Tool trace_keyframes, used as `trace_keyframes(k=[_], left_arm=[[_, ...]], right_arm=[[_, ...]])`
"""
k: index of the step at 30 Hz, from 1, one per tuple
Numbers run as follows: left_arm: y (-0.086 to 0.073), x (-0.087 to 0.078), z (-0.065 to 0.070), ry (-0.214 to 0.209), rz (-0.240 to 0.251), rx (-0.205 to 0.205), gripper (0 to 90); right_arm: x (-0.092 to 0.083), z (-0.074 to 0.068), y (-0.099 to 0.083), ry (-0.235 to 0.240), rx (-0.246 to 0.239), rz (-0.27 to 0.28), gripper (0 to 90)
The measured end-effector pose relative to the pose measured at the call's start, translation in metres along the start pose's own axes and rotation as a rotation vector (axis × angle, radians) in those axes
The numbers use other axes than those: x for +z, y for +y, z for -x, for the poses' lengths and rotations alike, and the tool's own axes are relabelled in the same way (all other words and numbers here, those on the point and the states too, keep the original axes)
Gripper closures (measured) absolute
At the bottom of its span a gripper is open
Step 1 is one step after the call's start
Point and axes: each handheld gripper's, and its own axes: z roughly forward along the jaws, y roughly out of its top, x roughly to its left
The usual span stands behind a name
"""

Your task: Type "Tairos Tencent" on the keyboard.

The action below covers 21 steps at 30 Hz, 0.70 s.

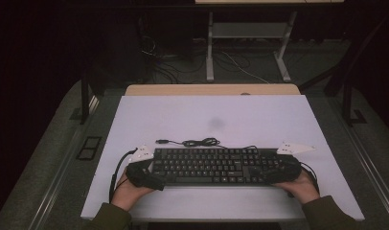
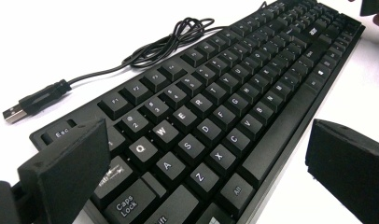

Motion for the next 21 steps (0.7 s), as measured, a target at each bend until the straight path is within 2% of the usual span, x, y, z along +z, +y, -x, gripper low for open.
trace_keyframes(k=[21], left_arm=[[-0.001,0.0,-0.001,-0.005,0.0,0.011,0.0]], right_arm=[[-0.033,0.009,-0.021,-0.034,0.032,0.024,8.4]])
